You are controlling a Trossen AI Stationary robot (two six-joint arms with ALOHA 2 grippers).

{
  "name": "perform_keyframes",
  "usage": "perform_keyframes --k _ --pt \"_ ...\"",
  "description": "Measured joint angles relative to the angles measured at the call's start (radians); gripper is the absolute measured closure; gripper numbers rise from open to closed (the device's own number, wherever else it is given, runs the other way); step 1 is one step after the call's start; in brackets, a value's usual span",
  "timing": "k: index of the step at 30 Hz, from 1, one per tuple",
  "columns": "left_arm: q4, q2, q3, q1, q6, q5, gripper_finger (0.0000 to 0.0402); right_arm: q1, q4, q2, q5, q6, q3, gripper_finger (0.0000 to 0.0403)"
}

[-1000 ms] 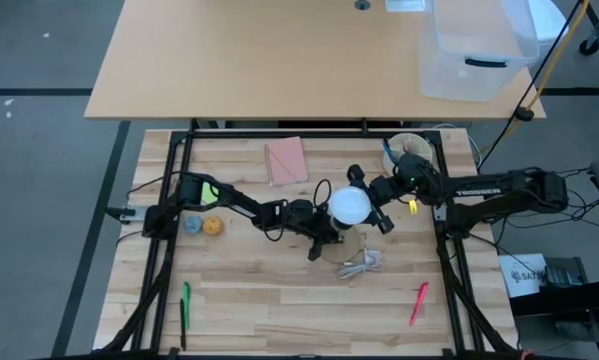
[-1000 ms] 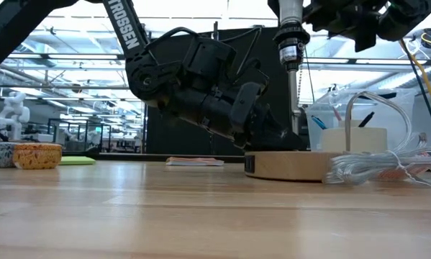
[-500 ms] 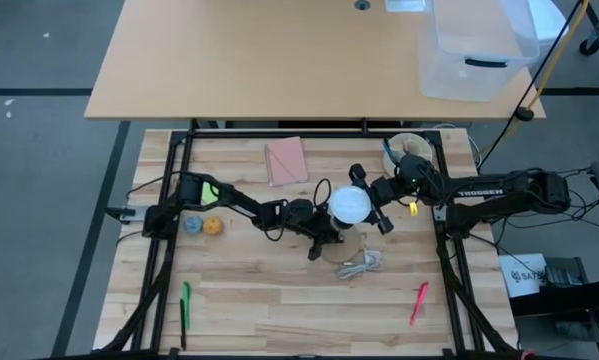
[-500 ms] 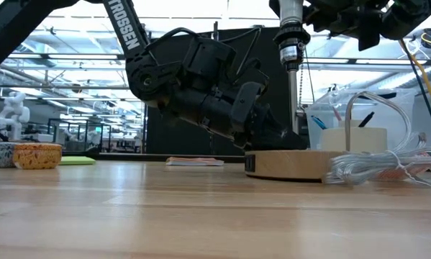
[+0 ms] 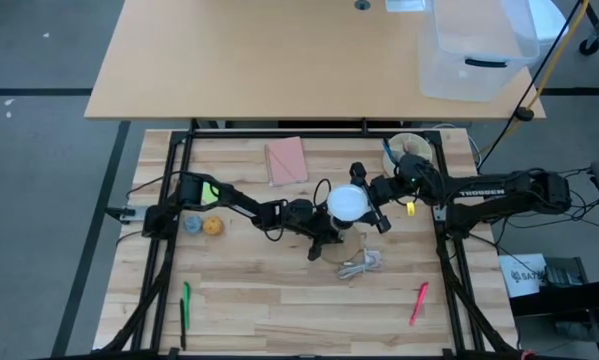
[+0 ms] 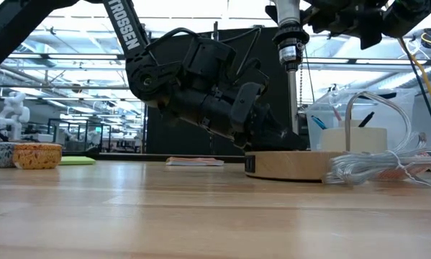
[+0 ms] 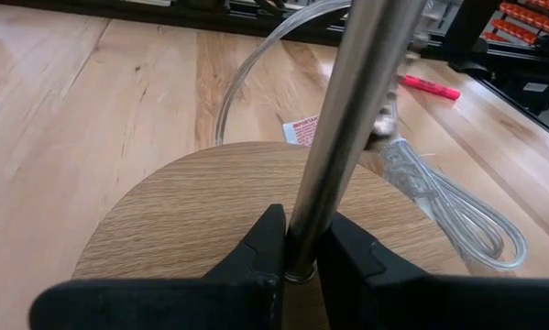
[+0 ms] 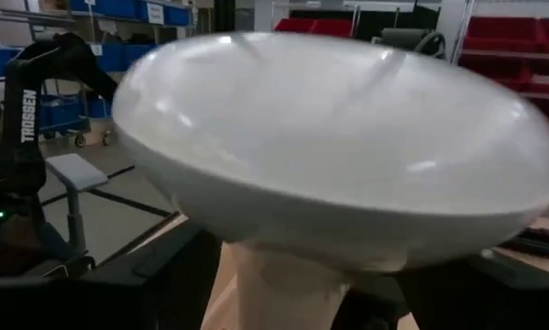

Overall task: Screw lightbulb
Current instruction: Remove the lightbulb from the lamp

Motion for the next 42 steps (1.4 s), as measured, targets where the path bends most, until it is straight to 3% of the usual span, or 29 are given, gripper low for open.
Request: perform_keyframes --k 8,20,33,42 --pt "0.001 0.0 0.0 0.0 -0.003 0.001 0.0361 0.0 -0.002 -0.044 0.006 -0.009 -0.003 0.0117" --pt "0.004 0.0 0.0 0.001 -0.011 0.003 0.0361 0.0 -0.013 -0.057 0.037 -0.017 -0.001 0.0161" --pt "0.003 0.0 0.0 0.0 -0.001 0.002 0.0361 0.041 -0.093 -0.064 0.075 -0.038 0.017 0.0106" --pt "0.002 0.0 0.0 0.0 -0.002 0.002 0.0361 0.053 -0.254 -0.105 0.142 -0.034 0.018 0.0102"
